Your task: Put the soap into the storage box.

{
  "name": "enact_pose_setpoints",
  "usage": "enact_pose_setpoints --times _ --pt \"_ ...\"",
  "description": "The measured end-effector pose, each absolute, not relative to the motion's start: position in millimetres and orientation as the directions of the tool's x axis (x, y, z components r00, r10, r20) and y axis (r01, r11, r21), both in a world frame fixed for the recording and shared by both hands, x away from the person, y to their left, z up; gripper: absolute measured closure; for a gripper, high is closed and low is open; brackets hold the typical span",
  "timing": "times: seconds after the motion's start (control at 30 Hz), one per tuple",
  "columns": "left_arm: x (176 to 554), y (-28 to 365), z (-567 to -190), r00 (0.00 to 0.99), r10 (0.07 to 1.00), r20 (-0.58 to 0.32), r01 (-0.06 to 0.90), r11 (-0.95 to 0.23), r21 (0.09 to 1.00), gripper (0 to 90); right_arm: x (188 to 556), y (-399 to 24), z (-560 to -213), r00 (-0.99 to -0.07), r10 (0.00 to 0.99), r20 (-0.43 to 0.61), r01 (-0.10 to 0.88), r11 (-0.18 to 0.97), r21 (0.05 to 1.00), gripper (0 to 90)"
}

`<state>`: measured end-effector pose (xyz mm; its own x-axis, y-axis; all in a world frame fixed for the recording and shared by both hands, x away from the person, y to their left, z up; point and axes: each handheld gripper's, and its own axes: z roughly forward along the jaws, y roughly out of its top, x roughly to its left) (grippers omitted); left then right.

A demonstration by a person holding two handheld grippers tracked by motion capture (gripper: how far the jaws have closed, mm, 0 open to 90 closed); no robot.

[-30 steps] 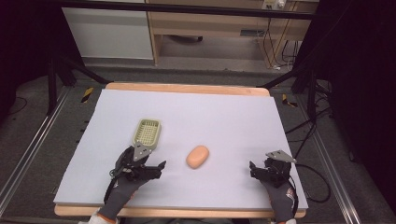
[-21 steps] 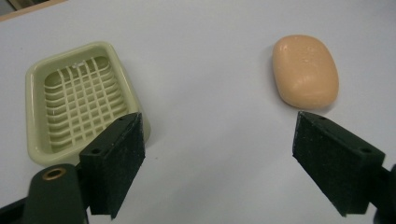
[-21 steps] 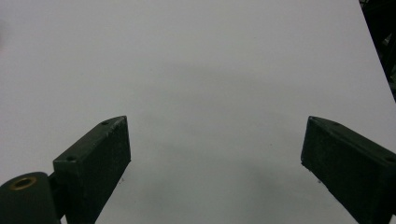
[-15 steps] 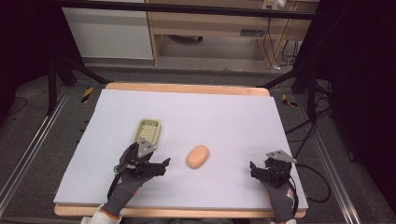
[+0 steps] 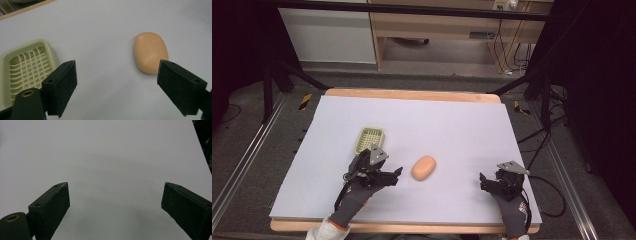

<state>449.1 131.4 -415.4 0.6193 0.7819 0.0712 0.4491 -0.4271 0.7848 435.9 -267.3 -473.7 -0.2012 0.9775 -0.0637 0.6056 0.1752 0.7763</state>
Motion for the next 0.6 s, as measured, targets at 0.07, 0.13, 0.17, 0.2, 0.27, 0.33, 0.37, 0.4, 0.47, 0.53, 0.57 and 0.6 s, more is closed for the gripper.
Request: enact_pose_setpoints --times 0.07,0.13,0.17,0.2,0.27,0.33,0.37,0.4,0.47,0.53,0.57,0.6 --pt "450 127 -415 0.625 0.778 0.069 0.446 -0.428 0.786 15.3 436 -267 -474 -0.200 0.978 -0.062 0.606 0.174 0.777 8.5" --pt "451 124 -415 0.627 0.776 0.071 0.445 -0.431 0.785 15.3 436 -267 -474 -0.201 0.978 -0.063 0.606 0.175 0.776 8.4" --pt "451 122 -416 0.628 0.775 0.070 0.445 -0.431 0.785 15.3 436 -267 -474 -0.202 0.977 -0.064 0.606 0.175 0.776 8.5" --pt "451 122 -416 0.628 0.775 0.070 0.445 -0.431 0.785 15.3 436 -267 -474 -0.202 0.977 -0.064 0.606 0.175 0.776 8.5" --pt "452 120 -416 0.628 0.775 0.070 0.446 -0.432 0.784 15.3 436 -267 -474 -0.202 0.977 -0.065 0.607 0.176 0.775 8.5" --pt "453 116 -417 0.627 0.776 0.069 0.447 -0.431 0.784 15.3 436 -267 -474 -0.201 0.977 -0.065 0.607 0.176 0.775 8.5" --pt "454 115 -417 0.627 0.776 0.068 0.448 -0.431 0.784 15.3 436 -267 -474 -0.202 0.977 -0.065 0.605 0.177 0.777 8.5" --pt "454 115 -417 0.627 0.776 0.068 0.448 -0.431 0.784 15.3 436 -267 -474 -0.203 0.977 -0.065 0.604 0.177 0.777 8.5" --pt "455 111 -417 0.629 0.775 0.062 0.447 -0.425 0.787 15.3 436 -267 -474 -0.204 0.977 -0.064 0.605 0.177 0.776 8.5" --pt "456 110 -417 0.629 0.775 0.063 0.447 -0.427 0.786 15.3 436 -267 -474 -0.204 0.977 -0.062 0.606 0.176 0.776 8.5" --pt "457 108 -417 0.630 0.774 0.062 0.447 -0.427 0.786 15.3 436 -266 -474 -0.204 0.977 -0.063 0.607 0.177 0.774 8.5" --pt "457 108 -417 0.630 0.774 0.062 0.447 -0.427 0.786 15.3 436 -266 -474 -0.204 0.977 -0.063 0.607 0.177 0.774 8.5"
